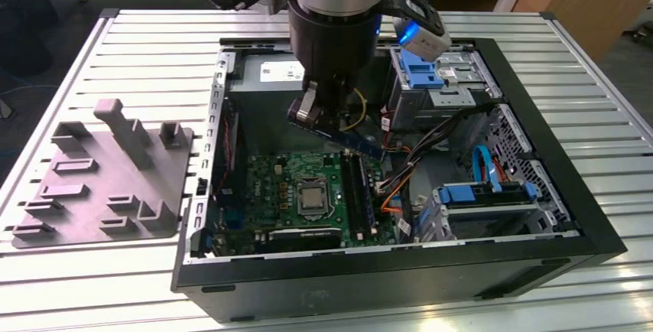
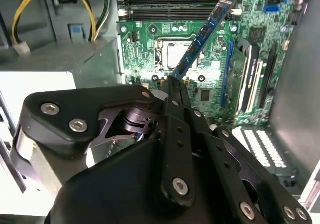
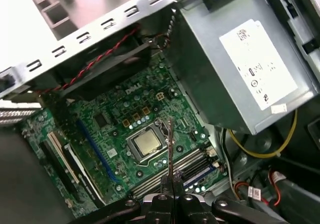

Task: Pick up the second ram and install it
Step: 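Insert the second ram into the second slot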

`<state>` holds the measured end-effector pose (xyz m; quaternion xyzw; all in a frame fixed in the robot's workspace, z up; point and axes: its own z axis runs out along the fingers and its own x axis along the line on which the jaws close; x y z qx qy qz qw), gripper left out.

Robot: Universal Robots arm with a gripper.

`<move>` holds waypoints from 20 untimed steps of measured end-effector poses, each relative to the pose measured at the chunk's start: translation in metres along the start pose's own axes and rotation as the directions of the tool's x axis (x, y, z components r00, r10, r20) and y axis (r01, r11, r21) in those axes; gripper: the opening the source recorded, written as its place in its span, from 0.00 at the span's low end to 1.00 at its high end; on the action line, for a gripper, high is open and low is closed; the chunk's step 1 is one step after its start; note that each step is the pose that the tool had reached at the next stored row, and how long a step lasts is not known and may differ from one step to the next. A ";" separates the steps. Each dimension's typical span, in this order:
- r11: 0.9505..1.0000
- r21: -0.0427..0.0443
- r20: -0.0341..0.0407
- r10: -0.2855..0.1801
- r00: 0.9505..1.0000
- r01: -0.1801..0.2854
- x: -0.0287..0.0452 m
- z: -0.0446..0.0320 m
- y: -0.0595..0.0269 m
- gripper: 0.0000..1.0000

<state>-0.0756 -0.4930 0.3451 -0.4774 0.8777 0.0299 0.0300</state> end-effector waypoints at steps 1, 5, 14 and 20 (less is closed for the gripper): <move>1.000 0.002 0.000 0.019 1.000 -0.019 0.0000 0.0002 0.0000 0.11; 0.996 0.007 0.002 0.091 0.996 -0.091 0.0001 0.0013 0.0000 0.11; 0.968 0.020 0.008 0.250 0.968 -0.250 0.0003 0.0036 -0.0001 0.11; 0.935 0.027 0.014 0.352 0.936 -0.353 0.0004 0.0053 -0.0001 0.11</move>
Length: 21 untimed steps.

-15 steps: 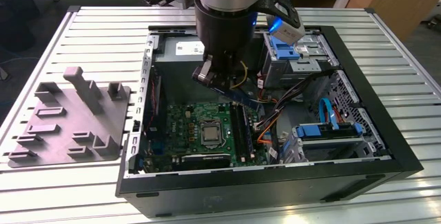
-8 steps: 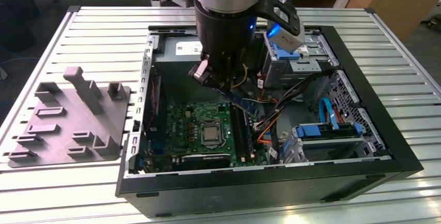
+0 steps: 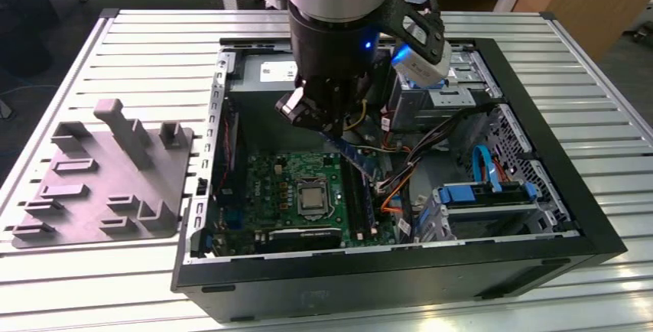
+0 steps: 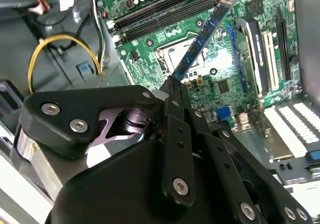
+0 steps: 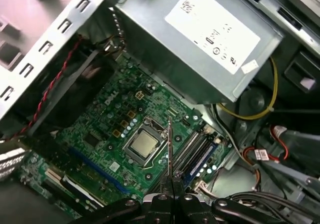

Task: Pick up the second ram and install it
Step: 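Insert the second ram into the second slot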

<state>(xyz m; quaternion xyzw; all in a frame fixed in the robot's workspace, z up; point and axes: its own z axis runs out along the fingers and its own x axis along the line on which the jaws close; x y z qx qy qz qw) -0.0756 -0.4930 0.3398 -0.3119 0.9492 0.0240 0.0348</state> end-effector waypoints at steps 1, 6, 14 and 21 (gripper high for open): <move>1.000 0.001 0.000 0.017 1.000 -0.017 0.0000 0.0003 0.0000 0.11; 0.996 0.007 0.003 0.089 0.996 -0.089 0.0001 0.0015 0.0000 0.11; 0.974 0.018 0.008 0.224 0.975 -0.224 0.0004 0.0046 -0.0001 0.11; 0.938 0.027 0.014 0.346 0.938 -0.346 0.0005 0.0065 -0.0001 0.11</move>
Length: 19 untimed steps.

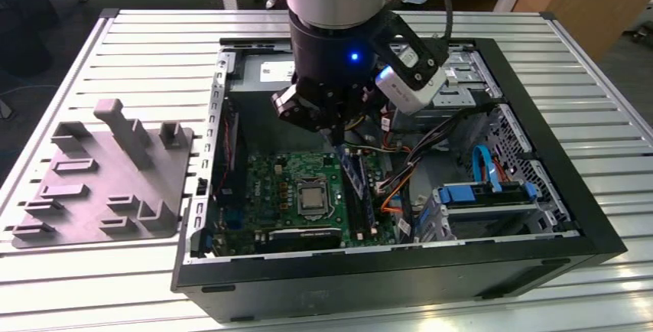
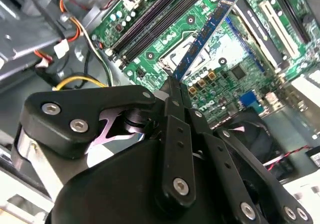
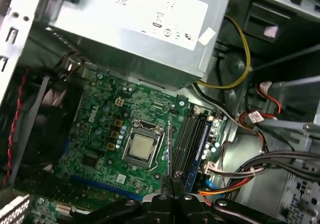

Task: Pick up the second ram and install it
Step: 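Insert the second ram into the second slot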

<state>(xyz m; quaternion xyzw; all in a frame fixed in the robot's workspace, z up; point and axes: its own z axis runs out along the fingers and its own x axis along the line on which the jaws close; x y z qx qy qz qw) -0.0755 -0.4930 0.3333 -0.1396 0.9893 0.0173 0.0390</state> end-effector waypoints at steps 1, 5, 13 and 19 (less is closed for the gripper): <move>1.000 0.002 0.000 0.019 1.000 -0.019 0.0000 0.0002 0.0000 0.11; 0.996 0.007 0.003 0.091 0.996 -0.091 0.0001 0.0010 0.0000 0.11; 0.972 0.019 0.008 0.234 0.972 -0.234 0.0002 0.0023 -0.0001 0.11; 0.941 0.026 0.013 0.338 0.941 -0.339 0.0003 0.0032 -0.0001 0.11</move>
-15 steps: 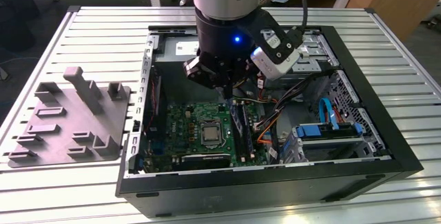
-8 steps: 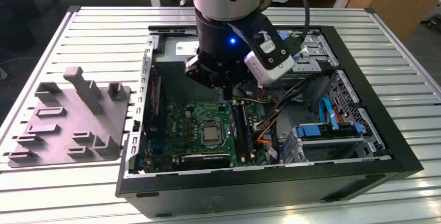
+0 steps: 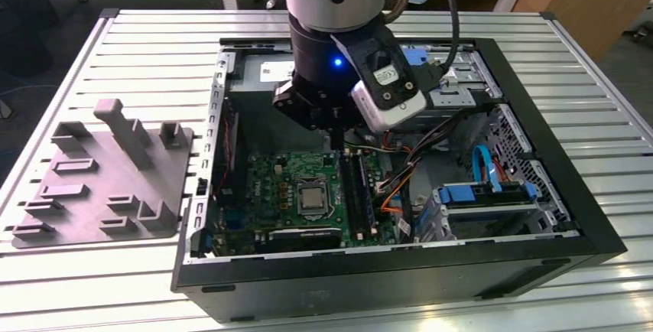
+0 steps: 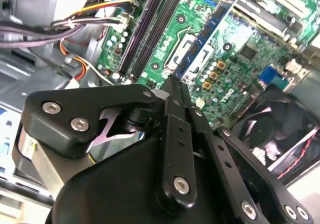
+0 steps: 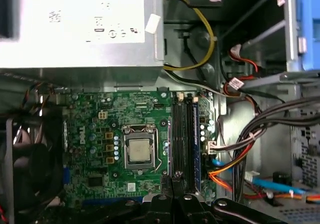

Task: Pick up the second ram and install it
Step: 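Insert the second ram into the second slot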

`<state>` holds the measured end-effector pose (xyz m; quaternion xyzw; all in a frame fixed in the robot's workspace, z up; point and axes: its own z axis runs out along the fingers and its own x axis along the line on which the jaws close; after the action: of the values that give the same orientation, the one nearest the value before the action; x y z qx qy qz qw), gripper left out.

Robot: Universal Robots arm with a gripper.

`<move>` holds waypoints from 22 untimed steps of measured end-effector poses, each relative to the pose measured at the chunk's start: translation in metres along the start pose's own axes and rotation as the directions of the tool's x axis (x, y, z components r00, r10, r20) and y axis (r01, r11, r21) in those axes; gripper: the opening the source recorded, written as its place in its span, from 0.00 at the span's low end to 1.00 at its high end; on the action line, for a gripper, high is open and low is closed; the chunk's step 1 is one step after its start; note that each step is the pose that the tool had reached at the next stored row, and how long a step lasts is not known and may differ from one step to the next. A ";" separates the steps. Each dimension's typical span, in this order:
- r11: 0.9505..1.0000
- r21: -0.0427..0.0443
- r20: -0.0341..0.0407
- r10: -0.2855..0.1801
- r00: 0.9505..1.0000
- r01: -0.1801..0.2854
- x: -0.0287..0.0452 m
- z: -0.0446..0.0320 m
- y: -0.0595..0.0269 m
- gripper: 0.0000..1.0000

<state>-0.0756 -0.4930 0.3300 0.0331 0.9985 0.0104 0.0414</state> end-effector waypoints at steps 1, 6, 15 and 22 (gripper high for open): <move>1.000 0.001 0.000 0.018 1.000 -0.018 0.0000 0.0001 0.0000 0.11; 0.995 0.008 0.003 0.100 0.995 -0.100 0.0001 0.0004 0.0002 0.11; 1.000 0.001 0.002 0.014 1.000 -0.014 0.0004 0.0053 0.0006 0.11; 1.000 0.000 0.002 -0.002 1.000 0.002 -0.0055 0.0121 0.0010 0.11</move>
<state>-0.0690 -0.4922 0.3185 0.0321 0.9985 0.0103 0.0422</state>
